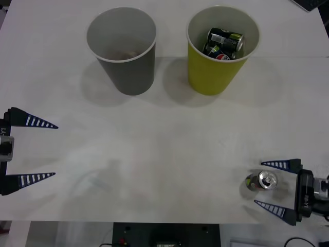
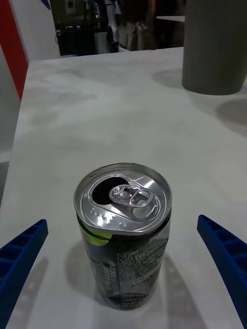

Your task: Put the can into the green bin and the plastic bottle into the gray bin

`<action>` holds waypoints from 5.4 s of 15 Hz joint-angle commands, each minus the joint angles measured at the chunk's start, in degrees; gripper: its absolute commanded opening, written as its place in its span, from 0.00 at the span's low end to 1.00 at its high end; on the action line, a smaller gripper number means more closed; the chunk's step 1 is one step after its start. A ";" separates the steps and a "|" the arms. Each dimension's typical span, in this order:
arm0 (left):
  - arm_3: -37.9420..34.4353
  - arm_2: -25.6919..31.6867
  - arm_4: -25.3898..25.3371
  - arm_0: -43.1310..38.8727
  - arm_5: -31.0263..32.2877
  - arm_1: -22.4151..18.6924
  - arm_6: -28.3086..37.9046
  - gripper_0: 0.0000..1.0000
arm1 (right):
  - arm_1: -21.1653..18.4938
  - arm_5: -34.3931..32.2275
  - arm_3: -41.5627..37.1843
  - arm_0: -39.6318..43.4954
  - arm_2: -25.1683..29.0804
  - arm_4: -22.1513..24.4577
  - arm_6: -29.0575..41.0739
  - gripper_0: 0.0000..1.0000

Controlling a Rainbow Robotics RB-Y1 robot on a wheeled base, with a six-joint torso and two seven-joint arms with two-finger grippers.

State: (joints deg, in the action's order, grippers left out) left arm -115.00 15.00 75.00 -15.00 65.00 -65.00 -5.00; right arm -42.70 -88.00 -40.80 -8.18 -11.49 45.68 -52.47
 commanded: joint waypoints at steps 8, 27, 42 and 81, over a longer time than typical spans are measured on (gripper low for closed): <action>0.00 0.00 0.00 0.00 0.00 0.00 0.00 1.00 | 5.43 0.11 3.00 0.09 0.94 -0.42 -0.44 1.00; 0.00 0.00 0.00 0.00 0.00 0.00 0.00 1.00 | 3.15 2.39 -8.07 0.80 1.56 1.16 6.50 0.00; 0.00 0.00 0.00 0.00 0.00 0.00 0.00 1.00 | -0.37 10.57 -62.91 13.28 23.88 38.69 62.93 0.00; 0.00 0.00 0.00 0.00 0.00 0.00 0.00 1.00 | -7.84 7.14 -29.08 -65.21 -16.64 54.07 127.35 0.00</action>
State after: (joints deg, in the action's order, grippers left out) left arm -115.00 15.00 75.00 -15.00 65.00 -65.00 -5.00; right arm -52.03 -81.27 -71.53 -72.55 -28.12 97.88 74.91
